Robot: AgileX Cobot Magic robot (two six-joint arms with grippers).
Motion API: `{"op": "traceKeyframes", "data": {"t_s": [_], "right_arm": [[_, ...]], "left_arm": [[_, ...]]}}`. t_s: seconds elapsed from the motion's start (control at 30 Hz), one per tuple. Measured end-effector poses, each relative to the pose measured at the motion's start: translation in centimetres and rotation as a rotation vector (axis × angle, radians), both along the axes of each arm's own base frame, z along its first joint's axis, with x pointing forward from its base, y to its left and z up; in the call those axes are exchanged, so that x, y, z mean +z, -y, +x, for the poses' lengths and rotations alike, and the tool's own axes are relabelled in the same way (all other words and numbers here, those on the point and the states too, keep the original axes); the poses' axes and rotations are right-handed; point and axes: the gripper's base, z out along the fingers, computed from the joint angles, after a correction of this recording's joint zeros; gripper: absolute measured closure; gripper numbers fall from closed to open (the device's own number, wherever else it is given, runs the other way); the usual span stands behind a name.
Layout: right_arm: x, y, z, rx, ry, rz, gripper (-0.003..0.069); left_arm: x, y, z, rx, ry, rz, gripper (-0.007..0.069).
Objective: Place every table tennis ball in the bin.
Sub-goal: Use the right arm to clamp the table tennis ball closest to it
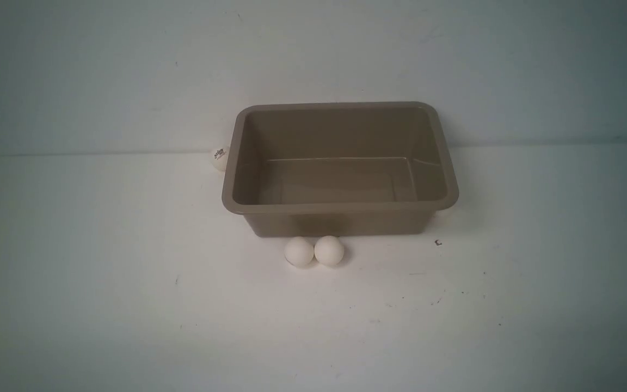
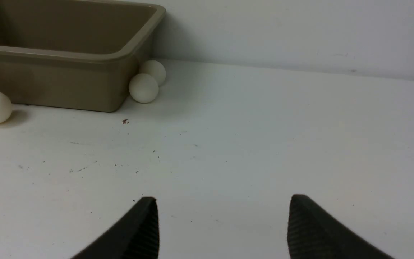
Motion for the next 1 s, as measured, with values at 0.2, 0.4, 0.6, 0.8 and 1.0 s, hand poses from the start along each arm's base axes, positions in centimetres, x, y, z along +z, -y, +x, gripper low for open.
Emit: {"op": "traceKeyframes", "data": {"t_s": [0.2, 0.4, 0.6, 0.8, 1.0], "right_arm": [[0.0, 0.0, 0.0, 0.0, 0.0, 0.0, 0.0216], [0.0, 0.0, 0.0, 0.0, 0.0, 0.0, 0.0216], [0.0, 0.0, 0.0, 0.0, 0.0, 0.0, 0.0216], [0.2, 0.0, 0.1, -0.001, 0.035, 0.001, 0.0216], [3.4, 0.0, -0.1, -0.001, 0.186, 0.043, 0.0216]], "left_arm": [[0.0, 0.0, 0.0, 0.0, 0.0, 0.0, 0.0146], [0.0, 0.0, 0.0, 0.0, 0.0, 0.0, 0.0146], [0.0, 0.0, 0.0, 0.0, 0.0, 0.0, 0.0146], [0.0, 0.0, 0.0, 0.0, 0.0, 0.0, 0.0146], [0.0, 0.0, 0.0, 0.0, 0.0, 0.0, 0.0146]]}}
